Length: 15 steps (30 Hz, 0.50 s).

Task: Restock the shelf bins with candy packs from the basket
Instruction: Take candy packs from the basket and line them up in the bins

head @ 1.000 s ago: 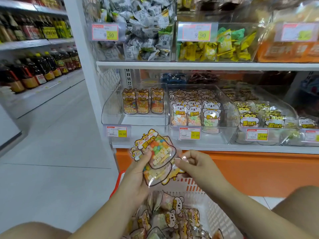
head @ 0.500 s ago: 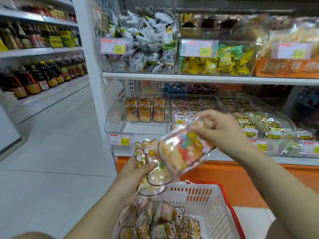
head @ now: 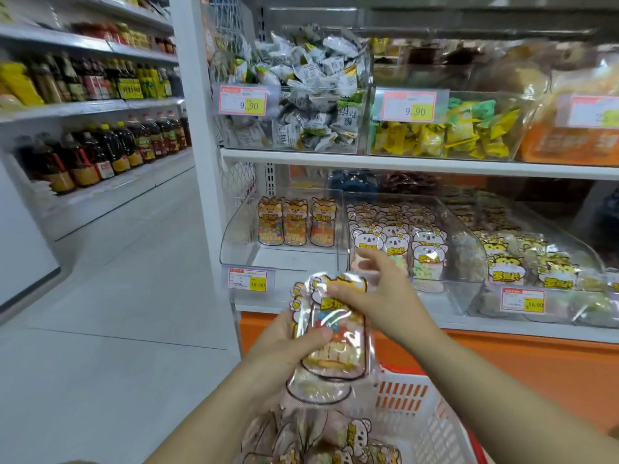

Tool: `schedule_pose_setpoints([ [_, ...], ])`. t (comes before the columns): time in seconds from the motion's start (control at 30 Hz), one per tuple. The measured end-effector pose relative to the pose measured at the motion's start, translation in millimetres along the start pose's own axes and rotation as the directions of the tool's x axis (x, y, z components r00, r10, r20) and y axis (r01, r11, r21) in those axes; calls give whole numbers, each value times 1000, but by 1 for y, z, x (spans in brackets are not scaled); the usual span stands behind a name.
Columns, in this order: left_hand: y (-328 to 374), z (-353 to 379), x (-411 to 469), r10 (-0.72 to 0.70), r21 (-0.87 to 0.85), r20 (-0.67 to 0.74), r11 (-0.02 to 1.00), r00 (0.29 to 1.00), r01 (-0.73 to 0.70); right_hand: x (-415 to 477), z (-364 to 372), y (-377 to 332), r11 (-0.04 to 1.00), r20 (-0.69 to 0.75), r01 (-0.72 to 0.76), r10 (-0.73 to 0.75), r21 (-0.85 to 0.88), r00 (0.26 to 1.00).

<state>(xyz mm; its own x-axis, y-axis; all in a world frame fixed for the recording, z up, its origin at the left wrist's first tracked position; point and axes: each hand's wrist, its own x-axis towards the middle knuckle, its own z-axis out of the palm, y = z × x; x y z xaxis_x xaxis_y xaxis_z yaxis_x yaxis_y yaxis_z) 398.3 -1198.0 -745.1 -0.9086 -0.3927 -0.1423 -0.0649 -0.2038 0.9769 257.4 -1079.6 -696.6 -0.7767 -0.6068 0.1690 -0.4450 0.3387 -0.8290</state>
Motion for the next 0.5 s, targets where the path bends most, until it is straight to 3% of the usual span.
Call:
schedule_pose_setpoints([
  [0.07, 18, -11, 10, 88, 128, -28, 988, 996, -84, 10, -2, -6, 939, 267, -238, 169, 249, 949],
  [0.13, 36, -25, 26, 141, 201, -1, 970, 990, -138, 23, -3, -16, 849, 463, -337, 126, 407, 877],
  [0.2, 59, -37, 45, 167, 240, 29, 956, 986, -169, 42, -2, -30, 843, 426, -254, 33, 475, 904],
  [0.33, 100, -57, 99, 262, 368, 3, 897, 965, -245, 96, 6, -46, 862, 212, -71, -43, 502, 976],
  [0.5, 97, -86, 183, 268, 475, -21, 851, 963, -226, 152, 37, -42, 966, -19, 37, -33, 255, 999],
])
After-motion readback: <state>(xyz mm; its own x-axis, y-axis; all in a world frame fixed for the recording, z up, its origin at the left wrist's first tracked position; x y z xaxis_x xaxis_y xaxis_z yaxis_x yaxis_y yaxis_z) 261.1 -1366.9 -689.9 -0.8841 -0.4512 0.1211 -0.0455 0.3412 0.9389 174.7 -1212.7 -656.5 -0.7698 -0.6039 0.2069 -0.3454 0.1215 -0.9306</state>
